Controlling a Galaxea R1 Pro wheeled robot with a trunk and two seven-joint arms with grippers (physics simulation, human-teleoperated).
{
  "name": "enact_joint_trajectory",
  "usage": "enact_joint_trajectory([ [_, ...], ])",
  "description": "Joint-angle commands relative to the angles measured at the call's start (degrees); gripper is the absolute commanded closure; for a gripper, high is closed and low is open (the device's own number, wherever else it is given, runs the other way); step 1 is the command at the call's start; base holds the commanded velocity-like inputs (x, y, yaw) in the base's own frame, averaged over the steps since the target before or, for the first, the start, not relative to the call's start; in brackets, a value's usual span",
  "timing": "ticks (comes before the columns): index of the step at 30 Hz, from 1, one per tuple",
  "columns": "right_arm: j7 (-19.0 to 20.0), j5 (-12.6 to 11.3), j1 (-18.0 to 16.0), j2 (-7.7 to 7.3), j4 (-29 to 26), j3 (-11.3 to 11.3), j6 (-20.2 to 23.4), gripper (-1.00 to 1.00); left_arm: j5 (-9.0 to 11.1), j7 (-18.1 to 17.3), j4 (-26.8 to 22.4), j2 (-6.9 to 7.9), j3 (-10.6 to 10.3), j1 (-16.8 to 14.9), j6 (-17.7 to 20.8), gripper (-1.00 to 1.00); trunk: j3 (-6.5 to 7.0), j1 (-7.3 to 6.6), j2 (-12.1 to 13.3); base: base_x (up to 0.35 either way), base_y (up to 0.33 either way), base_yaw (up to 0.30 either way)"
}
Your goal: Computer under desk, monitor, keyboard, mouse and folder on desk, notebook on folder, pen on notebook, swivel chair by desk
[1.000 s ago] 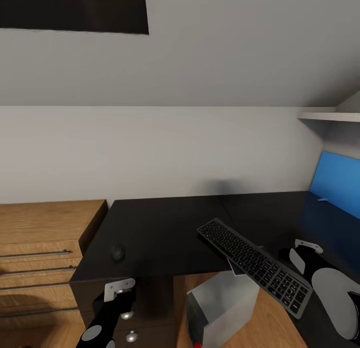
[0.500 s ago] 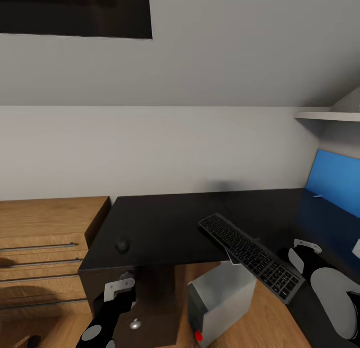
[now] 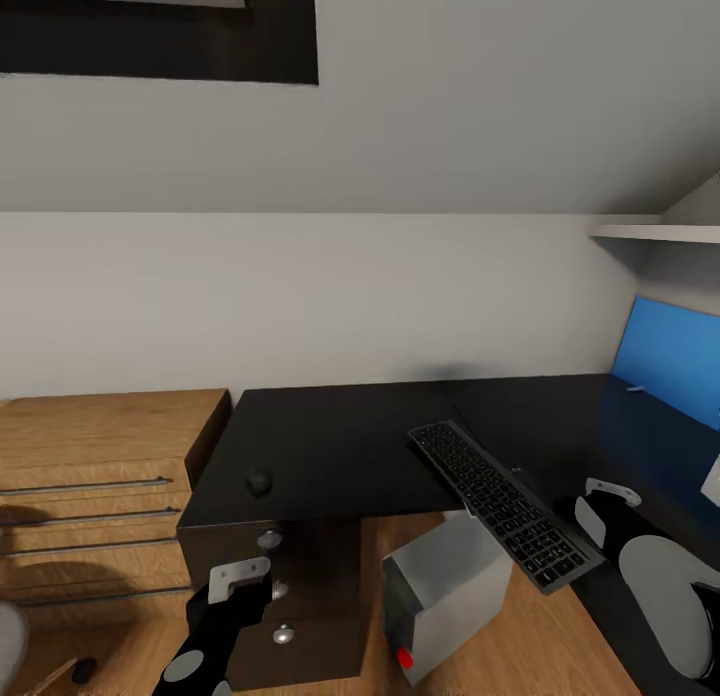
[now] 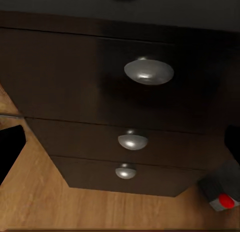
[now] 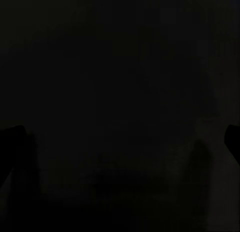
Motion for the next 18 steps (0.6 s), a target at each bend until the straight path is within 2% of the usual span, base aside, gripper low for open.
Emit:
enact_joint_trajectory([
  [1, 0.0, 0.1, 0.0, 0.05, 0.0, -0.2, 0.6, -1.00, 0.6, 0.5, -0.1, 0.02, -0.1, 0.0, 0.1, -1.00, -0.06, -0.02, 0.0, -0.180, 0.121, 0.000],
  [3, 0.0, 0.1, 0.0, 0.09, 0.0, -0.2, 0.6, -1.00, 0.6, 0.5, -0.1, 0.02, -0.1, 0.0, 0.2, -1.00, -0.06, -0.02, 0.0, -0.136, 0.056, 0.000],
  [8, -0.1, 0.2, 0.0, 1.25, 0.0, -0.2, 0.5, -1.00, 0.6, 0.5, -0.1, 0.02, -0.1, 0.0, 0.2, -1.00, -0.06, -0.02, 0.0, -0.135, 0.072, 0.000],
  [14, -0.1, 0.2, 0.0, 1.39, 0.0, -0.2, 0.5, -1.00, 0.6, 0.5, 0.0, 0.02, -0.1, 0.0, 0.2, -1.00, -0.06, -0.02, 0.0, -0.146, 0.191, 0.000],
  [18, -0.1, 0.3, 0.0, 1.45, 0.0, -0.2, 0.5, -1.00, 0.6, 0.5, 0.0, 0.02, -0.1, 0.0, 0.2, -1.00, -0.06, -0.02, 0.0, -0.055, 0.066, 0.000],
])
